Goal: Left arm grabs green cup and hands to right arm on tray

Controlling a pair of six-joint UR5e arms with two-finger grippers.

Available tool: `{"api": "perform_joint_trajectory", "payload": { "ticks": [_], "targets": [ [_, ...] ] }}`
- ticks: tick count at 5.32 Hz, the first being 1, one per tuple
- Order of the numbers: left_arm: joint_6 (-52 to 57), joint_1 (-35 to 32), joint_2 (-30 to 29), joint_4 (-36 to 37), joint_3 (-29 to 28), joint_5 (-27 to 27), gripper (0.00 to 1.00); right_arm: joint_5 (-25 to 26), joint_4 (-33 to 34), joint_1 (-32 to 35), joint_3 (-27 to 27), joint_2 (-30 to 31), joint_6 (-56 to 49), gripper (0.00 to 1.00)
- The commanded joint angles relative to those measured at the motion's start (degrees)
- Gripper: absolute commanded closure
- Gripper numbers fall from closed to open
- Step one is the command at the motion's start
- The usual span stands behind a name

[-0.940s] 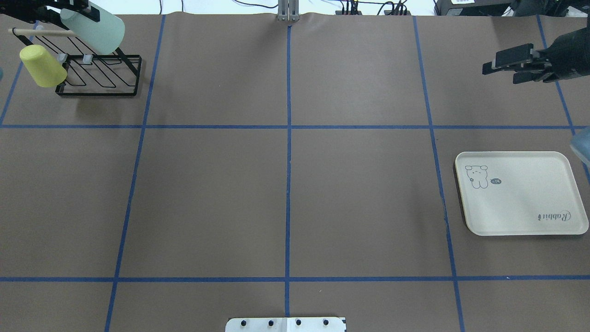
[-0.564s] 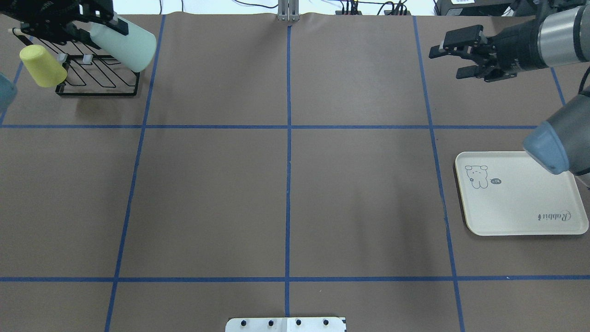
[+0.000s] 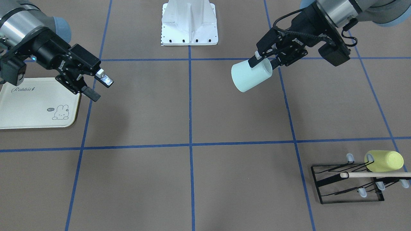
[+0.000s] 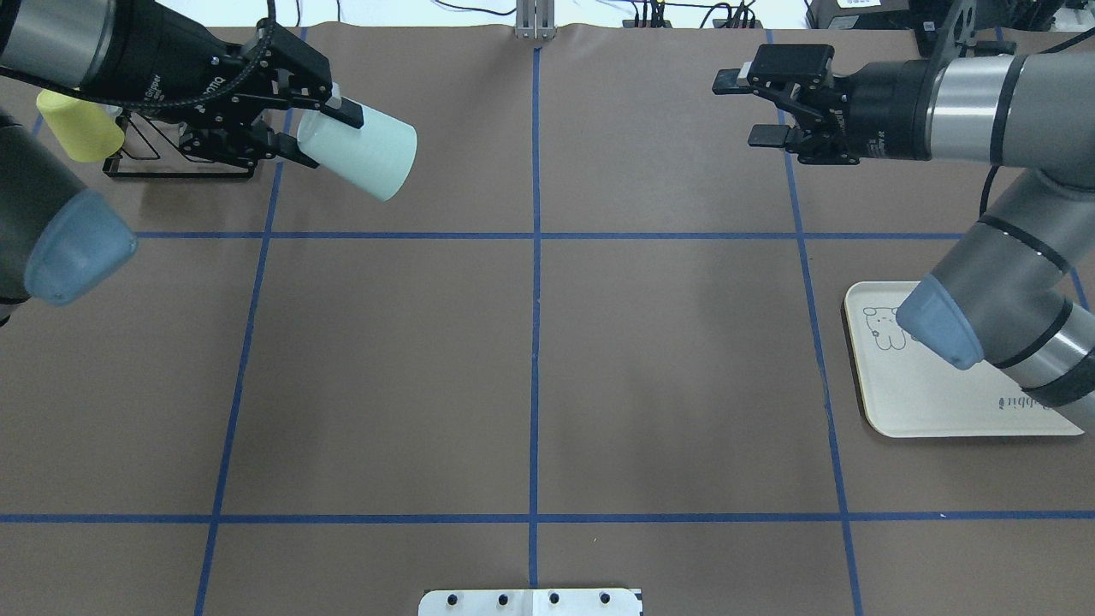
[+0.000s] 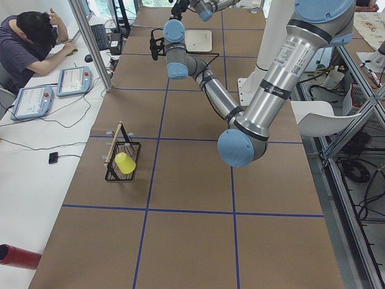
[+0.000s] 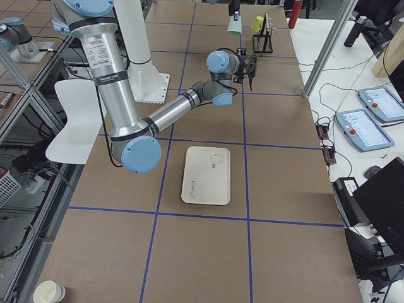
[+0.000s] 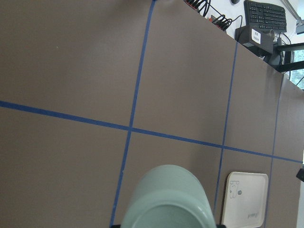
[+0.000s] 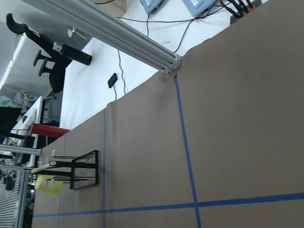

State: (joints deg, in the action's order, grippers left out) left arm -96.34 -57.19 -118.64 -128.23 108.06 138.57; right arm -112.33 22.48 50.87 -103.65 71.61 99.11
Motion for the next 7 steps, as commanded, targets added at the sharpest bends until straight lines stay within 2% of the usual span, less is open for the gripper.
{"api": "perform_joint_trajectory", "payload": {
  "ticks": [1,2,3,4,6,7],
  "targets": [
    [-12.0,1.7,-1.9,-10.0,-0.3,0.1,1.00,3.2,-11.4,-3.4,-0.5,-0.7,6.0,0.01],
    [-16.6,3.0,-3.6,-14.3,-0.2,0.1,1.00,3.2,-15.7,-4.7,-1.1,-1.2,7.7,0.01],
    [-22.7,4.7,-3.6,-23.1,0.0,-2.4,1.00,3.2,-16.5,-6.6,-2.3,-1.9,7.7,0.01],
    [-27.2,5.2,-3.8,-26.8,0.6,-6.9,1.00,3.2,-16.7,-7.7,-3.6,-2.0,7.8,0.01],
    [-36.9,7.7,-3.6,-36.8,0.0,-12.5,1.00,3.5,-23.7,-8.2,-4.2,-3.1,13.1,0.01],
    [-38.4,8.4,-3.3,-38.0,-0.3,-12.7,1.00,6.8,-24.0,-8.8,-4.4,-5.7,17.0,0.01]
  ]
}}
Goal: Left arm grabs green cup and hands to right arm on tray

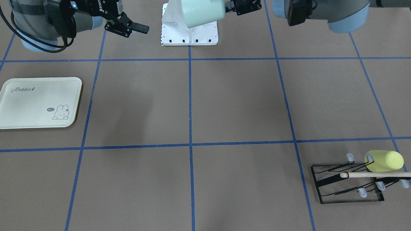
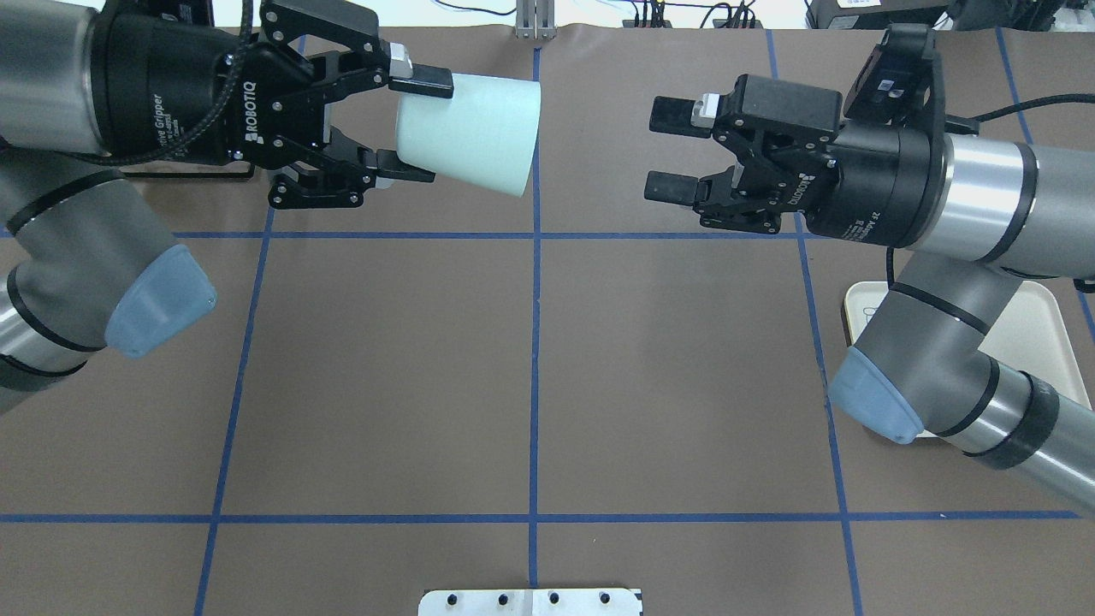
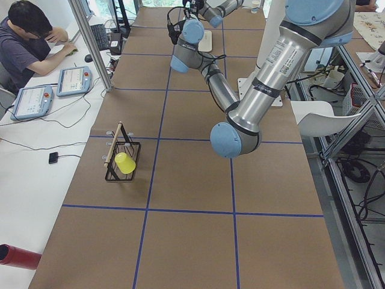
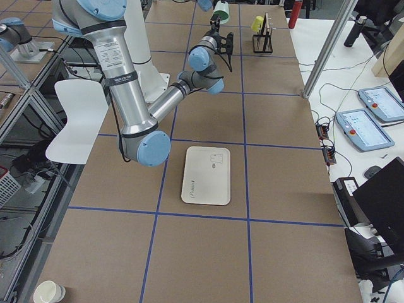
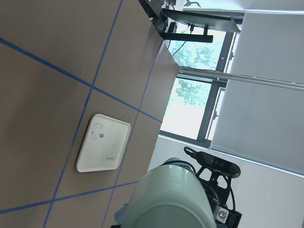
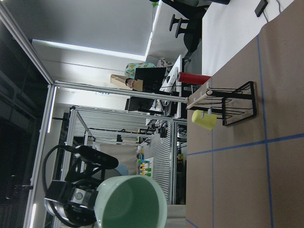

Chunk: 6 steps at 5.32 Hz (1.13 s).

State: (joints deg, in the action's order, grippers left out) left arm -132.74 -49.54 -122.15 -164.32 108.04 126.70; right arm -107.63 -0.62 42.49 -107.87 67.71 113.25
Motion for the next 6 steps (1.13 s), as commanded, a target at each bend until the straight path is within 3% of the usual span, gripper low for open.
{"api": "perform_joint_trajectory", "payload": {
  "ticks": [1,6],
  "targets": [
    [-4.0,0.8,0.0,-2.2,-0.4,-0.9,1.00,3.9,-0.9,-1.2,-2.1,-2.1,4.1,0.01],
    [-3.2,2.6,-0.2,-3.0,-1.3,-0.8,1.00,4.5,-0.6,-5.3,-1.1,-2.8,4.7,0.02]
  ]
}}
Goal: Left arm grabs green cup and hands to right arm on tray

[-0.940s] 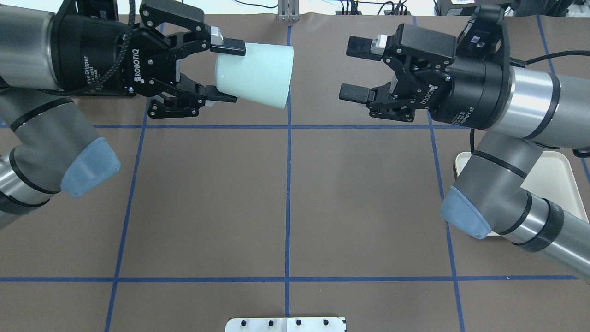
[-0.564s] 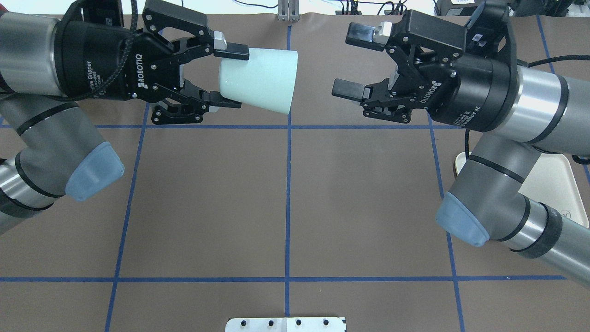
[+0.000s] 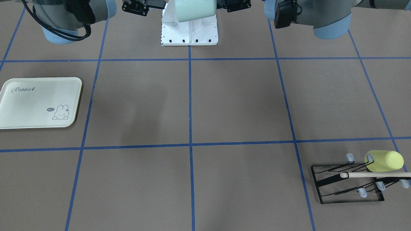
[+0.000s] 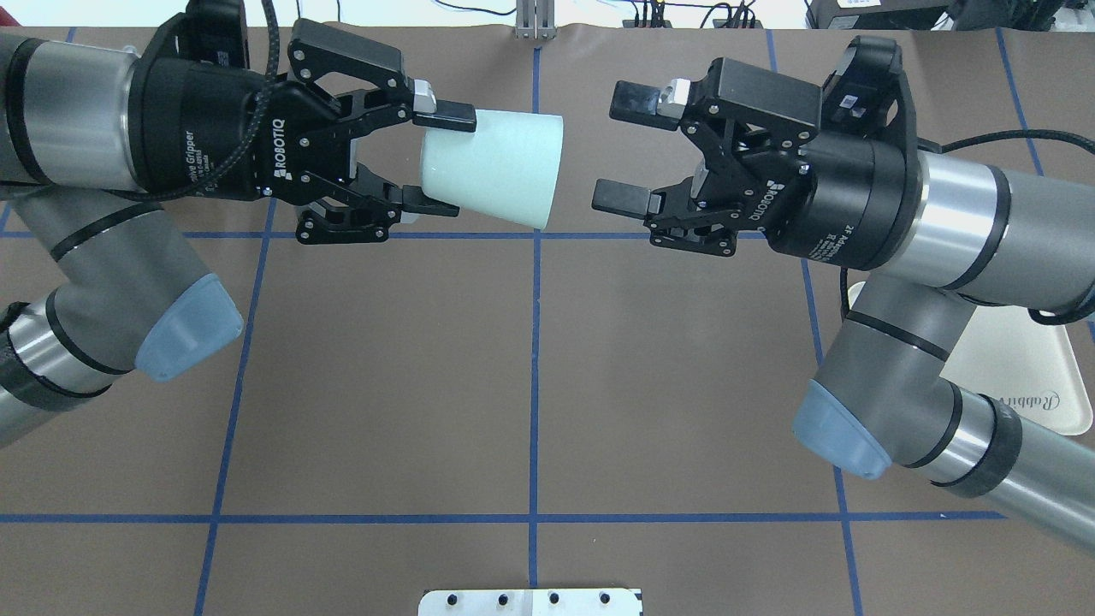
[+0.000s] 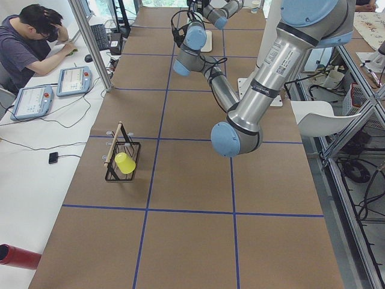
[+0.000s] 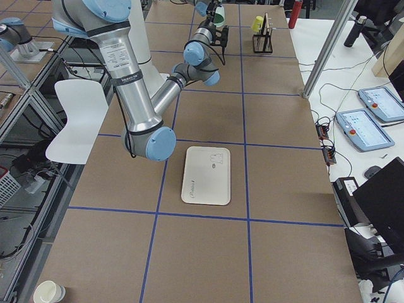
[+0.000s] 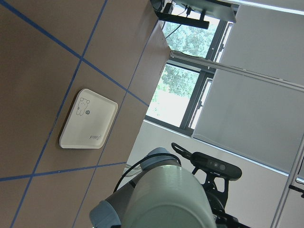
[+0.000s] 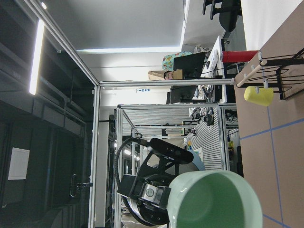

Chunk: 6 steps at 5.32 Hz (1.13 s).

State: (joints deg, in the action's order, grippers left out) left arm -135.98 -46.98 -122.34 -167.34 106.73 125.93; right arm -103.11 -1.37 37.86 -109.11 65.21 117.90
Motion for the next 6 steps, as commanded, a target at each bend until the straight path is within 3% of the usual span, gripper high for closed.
{"api": "perform_joint_trajectory", "payload": {
  "ticks": [1,6],
  "targets": [
    [0.0,0.3,0.0,0.0,-0.1,0.0,1.00,0.0,0.1,-1.1,0.8,-1.5,0.1,0.02],
    [-0.1,0.5,0.4,0.0,0.3,0.5,1.00,1.9,0.2,-1.0,2.2,-3.0,0.1,0.02]
  ]
}}
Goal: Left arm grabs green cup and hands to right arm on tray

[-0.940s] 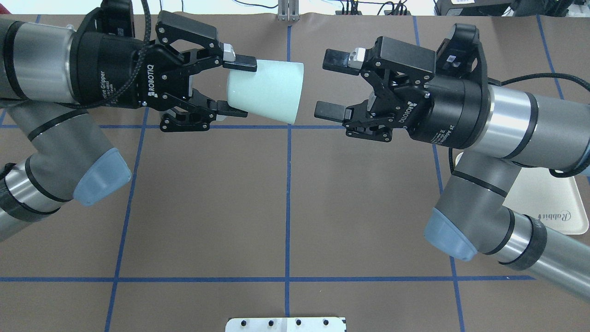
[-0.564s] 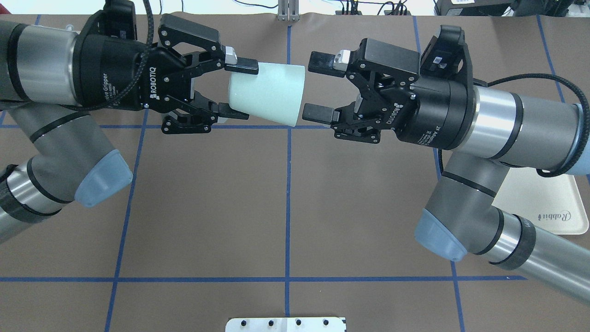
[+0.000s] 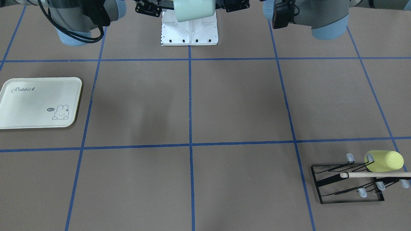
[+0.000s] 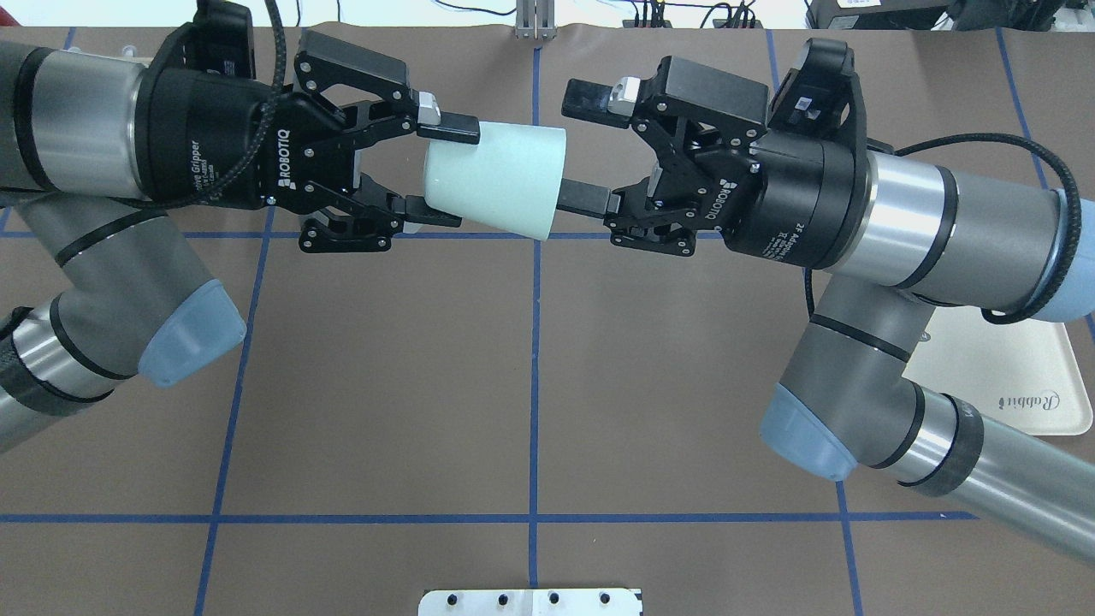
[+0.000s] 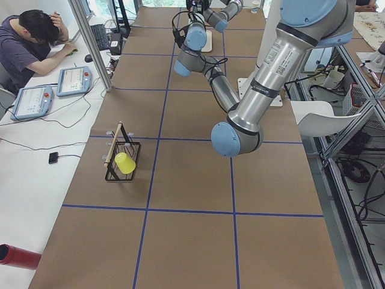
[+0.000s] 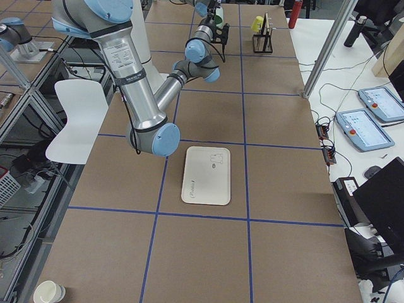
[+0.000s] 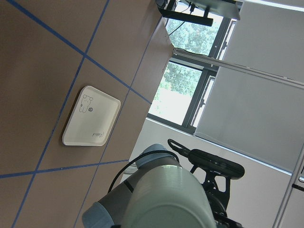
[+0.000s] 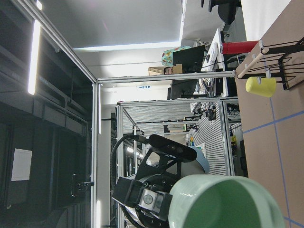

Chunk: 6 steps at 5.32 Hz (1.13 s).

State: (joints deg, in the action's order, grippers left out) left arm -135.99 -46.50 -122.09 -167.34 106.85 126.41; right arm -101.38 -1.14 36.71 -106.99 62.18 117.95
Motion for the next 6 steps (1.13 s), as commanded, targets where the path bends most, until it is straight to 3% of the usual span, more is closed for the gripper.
{"api": "perform_joint_trajectory", "payload": {
  "ticks": [1,6],
  "targets": [
    [-0.1,0.0,0.4,0.0,0.5,0.2,1.00,0.6,0.0,0.2,-0.1,0.0,0.0,0.02],
    [-0.1,0.5,0.5,0.0,0.6,0.1,1.00,1.4,1.1,0.0,0.0,-1.4,0.2,0.02]
  ]
}}
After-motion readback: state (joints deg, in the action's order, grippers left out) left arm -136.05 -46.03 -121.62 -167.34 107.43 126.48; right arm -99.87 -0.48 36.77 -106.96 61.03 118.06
